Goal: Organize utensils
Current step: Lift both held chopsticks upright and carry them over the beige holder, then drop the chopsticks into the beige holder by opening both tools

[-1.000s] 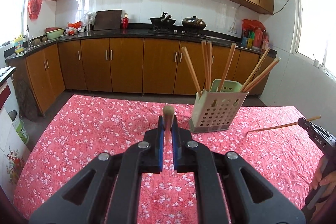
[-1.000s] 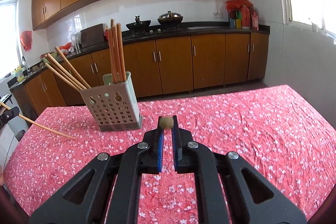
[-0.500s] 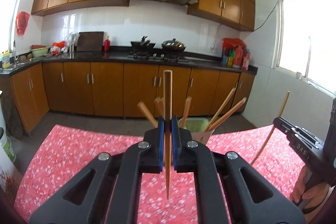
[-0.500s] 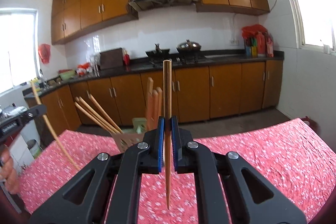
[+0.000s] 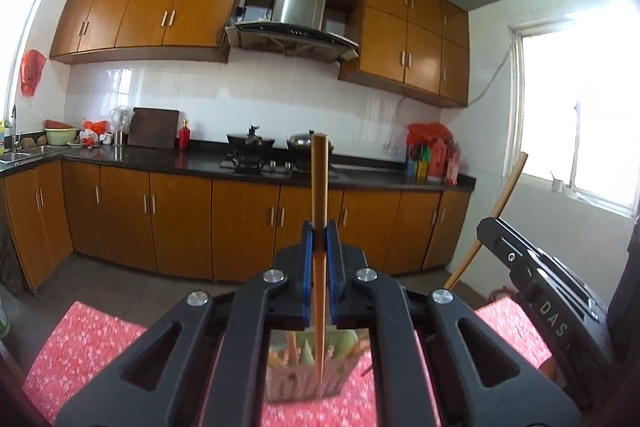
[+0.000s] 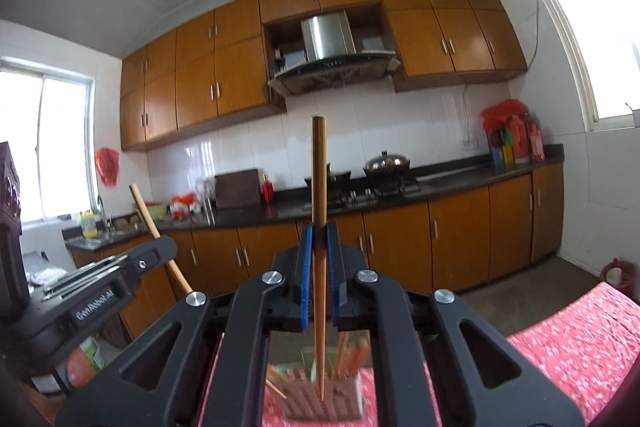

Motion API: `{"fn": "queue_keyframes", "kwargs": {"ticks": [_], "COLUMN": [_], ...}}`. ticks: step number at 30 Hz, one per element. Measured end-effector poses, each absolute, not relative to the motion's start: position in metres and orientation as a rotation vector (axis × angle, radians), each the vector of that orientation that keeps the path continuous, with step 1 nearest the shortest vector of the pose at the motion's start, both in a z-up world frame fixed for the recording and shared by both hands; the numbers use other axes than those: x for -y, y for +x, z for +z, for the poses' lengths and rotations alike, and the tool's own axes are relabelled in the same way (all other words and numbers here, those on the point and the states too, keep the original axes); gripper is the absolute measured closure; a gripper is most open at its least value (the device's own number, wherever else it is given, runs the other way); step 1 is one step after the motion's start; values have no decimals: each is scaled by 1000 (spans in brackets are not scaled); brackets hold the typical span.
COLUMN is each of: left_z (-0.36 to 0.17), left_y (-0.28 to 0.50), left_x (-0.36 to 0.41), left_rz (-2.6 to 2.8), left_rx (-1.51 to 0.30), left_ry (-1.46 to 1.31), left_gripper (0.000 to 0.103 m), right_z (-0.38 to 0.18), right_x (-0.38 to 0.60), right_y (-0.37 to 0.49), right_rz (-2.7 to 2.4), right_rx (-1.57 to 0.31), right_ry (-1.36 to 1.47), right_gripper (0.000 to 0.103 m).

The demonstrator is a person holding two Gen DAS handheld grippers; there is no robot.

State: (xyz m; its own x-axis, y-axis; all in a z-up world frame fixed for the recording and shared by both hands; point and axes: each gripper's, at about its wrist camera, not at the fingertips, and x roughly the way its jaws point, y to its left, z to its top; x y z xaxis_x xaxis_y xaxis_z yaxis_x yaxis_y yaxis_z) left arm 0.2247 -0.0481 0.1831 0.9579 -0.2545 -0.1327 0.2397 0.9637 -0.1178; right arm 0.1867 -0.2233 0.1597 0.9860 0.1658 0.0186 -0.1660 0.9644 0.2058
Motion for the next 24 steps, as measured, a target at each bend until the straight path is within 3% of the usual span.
{"fn": "queue_keyframes", "kwargs": {"ticks": [8,21,23,24], "left_z": [183,135,135,136], "left_y": [274,312,311,310], "left_x": [45,44,42,41], "left_rz": [-175,-186,-187,-185], "left_rx": [-107,-219,-223,-221], "left_ry": [-132,-147,-151,-153], "left_gripper": [95,95,89,80], "right_z": [144,102,103,104], "right_x": [216,204,205,205], "right_y": [226,255,255,253], "right_rz": [161,163,168,165], "right_rx": [23,-91,-103,-105], "right_ry": [207,177,180,179], "right_gripper": [95,95,94,91]}}
